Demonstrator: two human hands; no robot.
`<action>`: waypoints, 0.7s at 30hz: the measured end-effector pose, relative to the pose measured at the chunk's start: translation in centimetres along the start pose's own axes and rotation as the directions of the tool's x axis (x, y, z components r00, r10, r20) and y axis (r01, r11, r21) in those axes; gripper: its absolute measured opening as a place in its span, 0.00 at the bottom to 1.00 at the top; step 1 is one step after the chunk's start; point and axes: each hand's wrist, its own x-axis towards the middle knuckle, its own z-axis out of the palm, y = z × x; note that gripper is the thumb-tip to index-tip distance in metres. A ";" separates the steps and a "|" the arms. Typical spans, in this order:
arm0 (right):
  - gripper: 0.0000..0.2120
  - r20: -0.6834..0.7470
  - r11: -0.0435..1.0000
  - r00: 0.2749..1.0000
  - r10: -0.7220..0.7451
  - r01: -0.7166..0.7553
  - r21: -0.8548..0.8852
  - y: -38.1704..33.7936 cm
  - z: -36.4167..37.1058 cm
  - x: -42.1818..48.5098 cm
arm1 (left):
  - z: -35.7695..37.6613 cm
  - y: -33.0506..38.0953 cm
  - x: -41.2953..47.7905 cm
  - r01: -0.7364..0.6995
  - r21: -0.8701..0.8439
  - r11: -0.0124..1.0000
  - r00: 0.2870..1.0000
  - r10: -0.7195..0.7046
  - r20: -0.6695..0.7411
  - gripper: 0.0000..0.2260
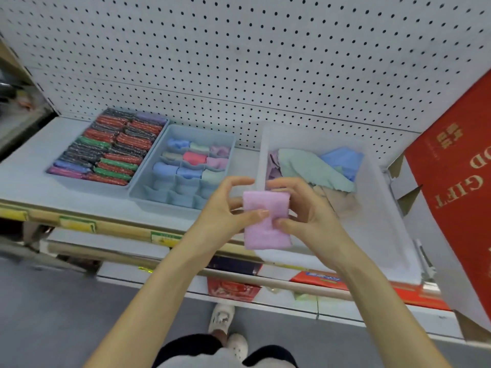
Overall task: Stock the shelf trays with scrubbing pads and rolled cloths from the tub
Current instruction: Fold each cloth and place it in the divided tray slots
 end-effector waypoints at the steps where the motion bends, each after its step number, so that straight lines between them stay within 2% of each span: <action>1: 0.27 0.049 0.999 0.998 0.036 -0.034 -0.037 -0.1 0.1 0.1 | -0.5 0.1 -0.2 0.051 0.043 0.998 0.998 -0.052 0.030 0.16; 3: 0.28 0.134 0.986 0.986 0.103 -0.083 -0.147 -0.1 0.6 0.4 | -1.5 0.3 -0.5 0.110 0.146 0.983 0.987 -0.125 0.097 0.11; 5: 0.27 0.182 0.966 0.974 0.132 -0.086 -0.243 -0.2 1.4 1.0 | -2.5 0.0 -0.4 0.126 0.209 0.970 0.983 -0.151 0.108 0.12; 8: 0.25 0.155 0.973 0.978 0.138 -0.105 -0.207 0.0 2.7 2.2 | -4.0 -0.6 0.3 0.107 0.188 0.976 0.989 -0.124 0.081 0.12; 11: 0.22 -0.015 0.979 0.980 0.201 -0.201 -0.033 0.6 3.8 3.4 | -5.6 -1.4 1.5 0.088 0.021 0.996 0.996 -0.087 -0.017 0.09; 14: 0.11 -0.071 0.939 0.945 0.320 -0.307 0.153 1.7 5.3 4.9 | -7.4 -1.7 2.8 0.092 -0.188 0.978 0.992 -0.107 -0.070 0.08; 17: 0.04 -0.085 0.889 0.926 0.367 -0.322 0.325 2.4 6.8 7.1 | -9.9 -1.4 4.3 0.153 -0.374 0.915 0.984 -0.178 -0.032 0.16; 21: 0.06 -0.074 0.861 0.939 0.335 -0.273 0.429 2.7 9.2 10.8 | -13.3 -1.2 6.4 0.237 -0.587 0.774 0.968 -0.237 0.078 0.22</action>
